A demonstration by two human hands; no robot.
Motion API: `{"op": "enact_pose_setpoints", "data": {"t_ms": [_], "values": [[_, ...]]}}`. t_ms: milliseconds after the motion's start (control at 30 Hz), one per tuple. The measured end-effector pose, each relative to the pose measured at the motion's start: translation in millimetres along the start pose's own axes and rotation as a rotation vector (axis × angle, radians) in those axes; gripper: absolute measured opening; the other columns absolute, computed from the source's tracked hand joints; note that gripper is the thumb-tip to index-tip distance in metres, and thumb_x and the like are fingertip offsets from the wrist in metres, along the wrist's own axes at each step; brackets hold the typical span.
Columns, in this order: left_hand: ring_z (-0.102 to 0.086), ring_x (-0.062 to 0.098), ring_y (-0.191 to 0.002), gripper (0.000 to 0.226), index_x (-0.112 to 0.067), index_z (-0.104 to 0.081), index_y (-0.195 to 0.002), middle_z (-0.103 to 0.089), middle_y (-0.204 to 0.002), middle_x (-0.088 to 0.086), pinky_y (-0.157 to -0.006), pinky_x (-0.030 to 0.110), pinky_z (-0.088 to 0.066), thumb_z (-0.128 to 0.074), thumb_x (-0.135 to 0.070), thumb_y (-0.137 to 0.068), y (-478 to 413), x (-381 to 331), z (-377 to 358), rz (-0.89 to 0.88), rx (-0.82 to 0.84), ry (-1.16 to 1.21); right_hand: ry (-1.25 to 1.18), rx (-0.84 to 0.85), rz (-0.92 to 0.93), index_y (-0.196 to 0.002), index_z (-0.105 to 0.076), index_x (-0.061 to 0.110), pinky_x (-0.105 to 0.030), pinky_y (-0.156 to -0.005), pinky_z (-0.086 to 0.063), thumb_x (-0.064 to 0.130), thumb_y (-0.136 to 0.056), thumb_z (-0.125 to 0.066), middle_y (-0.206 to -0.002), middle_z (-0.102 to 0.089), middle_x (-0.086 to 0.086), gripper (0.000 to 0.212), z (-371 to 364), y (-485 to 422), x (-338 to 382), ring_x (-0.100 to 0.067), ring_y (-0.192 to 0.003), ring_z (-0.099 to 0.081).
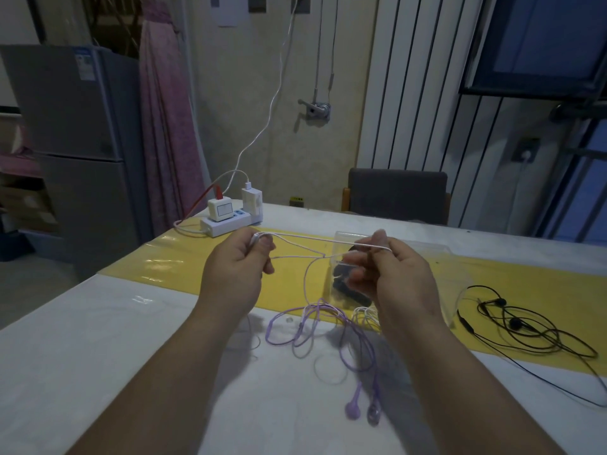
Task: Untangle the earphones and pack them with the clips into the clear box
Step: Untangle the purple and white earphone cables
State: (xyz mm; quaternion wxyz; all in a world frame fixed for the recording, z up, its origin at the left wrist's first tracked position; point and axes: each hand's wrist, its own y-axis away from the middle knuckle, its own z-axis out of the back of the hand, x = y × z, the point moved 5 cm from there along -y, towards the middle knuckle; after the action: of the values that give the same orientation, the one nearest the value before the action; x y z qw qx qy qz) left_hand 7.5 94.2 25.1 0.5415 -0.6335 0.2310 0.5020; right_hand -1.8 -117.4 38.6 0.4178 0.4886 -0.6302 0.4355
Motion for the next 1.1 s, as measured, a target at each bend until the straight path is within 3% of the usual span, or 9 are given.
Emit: {"op": "enact_pose_setpoints", "data": {"t_ms": [100,167,267,367,500,700,867,1100], "values": [[-0.040,0.015,-0.049,0.024,-0.021,-0.065,-0.077,-0.060,-0.056,-0.003,-0.050,0.027,-0.030,-0.053,-0.018,-0.097,0.1,-1.4,-1.1,0.038,0.011,0.071,0.010,0.050,0.016,-0.086,-0.065,0.012,-0.025,-0.055,-0.051,0.011,-0.096,-0.058,-0.078,-0.072,-0.009,0.012,0.6,-3.4,-0.2,-0.015,-0.057,-0.057],[-0.039,0.013,-0.046,0.024,-0.020,-0.066,-0.077,-0.057,-0.055,-0.001,-0.048,0.026,-0.029,-0.053,-0.017,-0.097,0.7,-3.0,-0.6,0.054,0.008,0.100,0.362,0.077,0.083,-0.093,-0.066,0.018,-0.025,-0.059,-0.052,0.004,-0.085,-0.064,-0.082,-0.073,-0.005,0.017,3.6,-7.8,-7.2,-0.015,-0.063,-0.062],[-0.038,0.011,-0.042,0.023,-0.018,-0.067,-0.077,-0.054,-0.054,0.002,-0.043,0.021,-0.029,-0.054,-0.016,-0.097,2.0,-4.1,-2.2,0.094,0.019,0.164,0.962,0.135,0.114,-0.098,-0.063,0.029,-0.031,-0.078,-0.054,0.009,-0.080,-0.058,-0.085,-0.070,0.008,0.029,2.4,-10.9,-20.4,-0.013,-0.083,-0.066],[-0.034,0.012,-0.040,0.022,-0.015,-0.067,-0.080,-0.054,-0.054,0.002,-0.042,0.020,-0.026,-0.054,-0.015,-0.098,2.8,-4.0,-3.0,0.129,0.024,0.248,1.224,0.290,0.080,-0.096,-0.070,0.033,-0.026,-0.080,-0.050,0.012,-0.078,-0.068,-0.087,-0.060,0.016,0.028,-1.1,-9.6,-27.7,-0.011,-0.088,-0.060],[-0.034,0.011,-0.040,0.020,-0.008,-0.065,-0.090,-0.054,-0.056,0.002,-0.041,0.019,-0.026,-0.050,-0.015,-0.100,1.1,-1.9,-1.6,0.158,0.041,0.332,1.473,0.382,0.121,-0.103,-0.073,0.034,-0.023,-0.074,-0.040,0.026,-0.081,-0.071,-0.109,-0.064,0.006,0.024,-5.5,-5.2,-36.5,-0.018,-0.099,-0.061],[-0.033,0.010,-0.039,0.022,-0.010,-0.063,-0.087,-0.054,-0.056,0.002,-0.039,0.019,-0.026,-0.047,-0.016,-0.101,1.3,-2.9,-1.5,0.153,0.029,0.371,1.396,0.263,0.158,-0.089,-0.070,0.027,-0.028,-0.071,-0.048,0.031,-0.087,-0.066,-0.094,-0.071,0.003,0.006,-3.4,-6.6,-30.8,-0.021,-0.091,-0.064],[-0.032,0.010,-0.039,0.022,-0.011,-0.063,-0.087,-0.053,-0.057,0.003,-0.039,0.018,-0.025,-0.047,-0.014,-0.101,0.2,-2.6,-1.5,0.150,0.019,0.370,1.288,0.054,0.257,-0.091,-0.066,0.025,-0.030,-0.067,-0.042,0.036,-0.092,-0.059,-0.089,-0.066,0.005,0.013,2.1,-5.4,-12.0,-0.019,-0.081,-0.053],[-0.032,0.011,-0.040,0.020,-0.010,-0.063,-0.090,-0.053,-0.058,0.003,-0.039,0.019,-0.025,-0.047,-0.013,-0.101,-0.5,-1.0,0.2,0.149,0.001,0.387,1.004,-0.030,0.306,-0.084,-0.062,0.024,-0.040,-0.076,-0.052,0.032,-0.090,-0.061,-0.080,-0.071,0.006,0.010,6.9,-7.9,-9.4,-0.022,-0.085,-0.064]]}}
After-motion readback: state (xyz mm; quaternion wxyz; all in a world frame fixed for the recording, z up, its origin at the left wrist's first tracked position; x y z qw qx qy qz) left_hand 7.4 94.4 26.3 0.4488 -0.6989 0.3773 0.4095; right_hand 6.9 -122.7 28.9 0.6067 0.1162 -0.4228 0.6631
